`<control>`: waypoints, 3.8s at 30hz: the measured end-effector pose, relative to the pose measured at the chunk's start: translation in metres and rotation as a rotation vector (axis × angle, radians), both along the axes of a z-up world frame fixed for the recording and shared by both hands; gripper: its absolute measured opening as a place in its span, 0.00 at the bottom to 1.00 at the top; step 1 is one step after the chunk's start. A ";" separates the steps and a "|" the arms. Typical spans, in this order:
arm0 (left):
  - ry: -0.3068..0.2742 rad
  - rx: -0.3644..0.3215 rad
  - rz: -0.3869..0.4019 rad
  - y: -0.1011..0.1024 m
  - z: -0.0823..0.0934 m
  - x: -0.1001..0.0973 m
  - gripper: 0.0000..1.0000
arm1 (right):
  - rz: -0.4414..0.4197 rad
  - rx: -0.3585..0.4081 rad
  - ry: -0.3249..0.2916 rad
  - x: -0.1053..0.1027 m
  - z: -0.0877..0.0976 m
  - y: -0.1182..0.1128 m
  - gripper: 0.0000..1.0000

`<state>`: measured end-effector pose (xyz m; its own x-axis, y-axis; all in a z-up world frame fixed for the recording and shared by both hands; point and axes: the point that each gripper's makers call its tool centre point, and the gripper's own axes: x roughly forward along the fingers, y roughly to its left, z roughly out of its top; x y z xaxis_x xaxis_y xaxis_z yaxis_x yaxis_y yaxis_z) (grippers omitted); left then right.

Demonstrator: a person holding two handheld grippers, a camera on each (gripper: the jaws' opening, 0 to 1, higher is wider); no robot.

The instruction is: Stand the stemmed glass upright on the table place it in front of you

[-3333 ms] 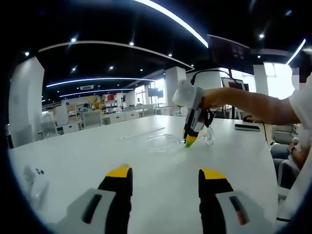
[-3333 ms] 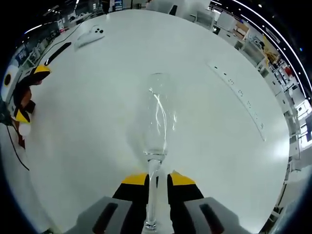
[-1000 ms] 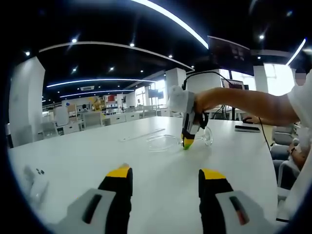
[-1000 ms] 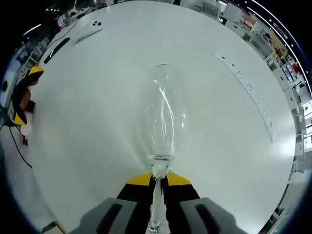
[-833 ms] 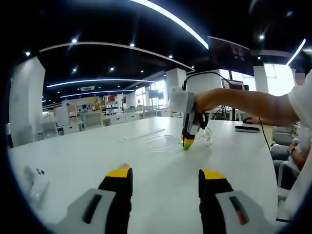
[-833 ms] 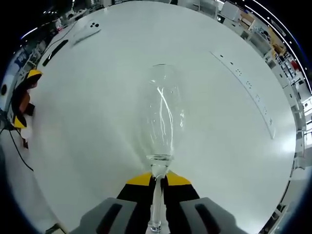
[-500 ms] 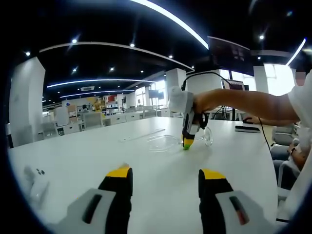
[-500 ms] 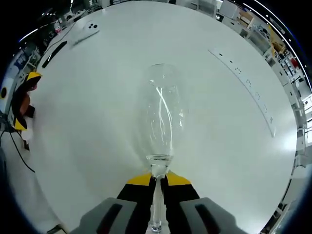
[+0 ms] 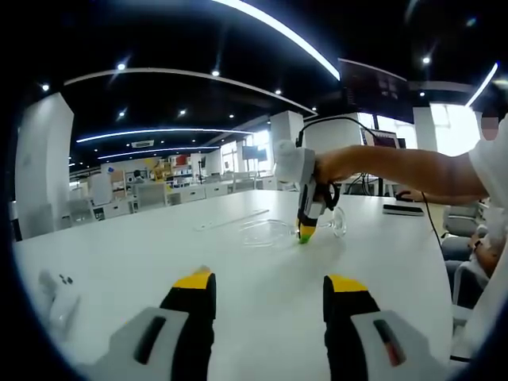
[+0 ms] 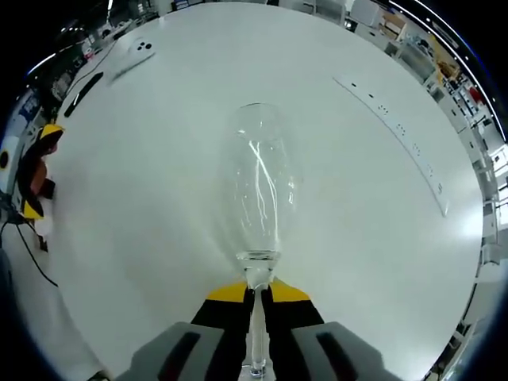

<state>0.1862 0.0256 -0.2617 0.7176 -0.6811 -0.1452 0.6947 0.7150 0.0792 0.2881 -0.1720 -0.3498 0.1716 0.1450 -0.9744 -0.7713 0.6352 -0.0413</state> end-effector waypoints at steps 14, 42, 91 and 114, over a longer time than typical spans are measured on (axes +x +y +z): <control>0.006 -0.004 0.001 0.001 0.000 0.002 0.54 | -0.028 0.021 0.001 0.001 0.001 -0.002 0.10; 0.004 -0.011 0.004 0.001 0.001 0.003 0.54 | -0.049 0.088 -0.063 -0.002 0.020 -0.001 0.10; 0.006 -0.007 0.007 0.002 0.000 0.003 0.54 | -0.103 0.224 -0.225 0.010 0.051 0.006 0.10; 0.007 -0.005 0.007 0.001 -0.001 0.004 0.54 | -0.132 0.334 -0.364 0.011 0.073 0.014 0.10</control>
<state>0.1901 0.0270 -0.2631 0.7212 -0.6771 -0.1465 0.6903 0.7200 0.0709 0.2991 -0.1582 -0.2765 0.5295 0.3929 -0.7519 -0.6573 0.7503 -0.0707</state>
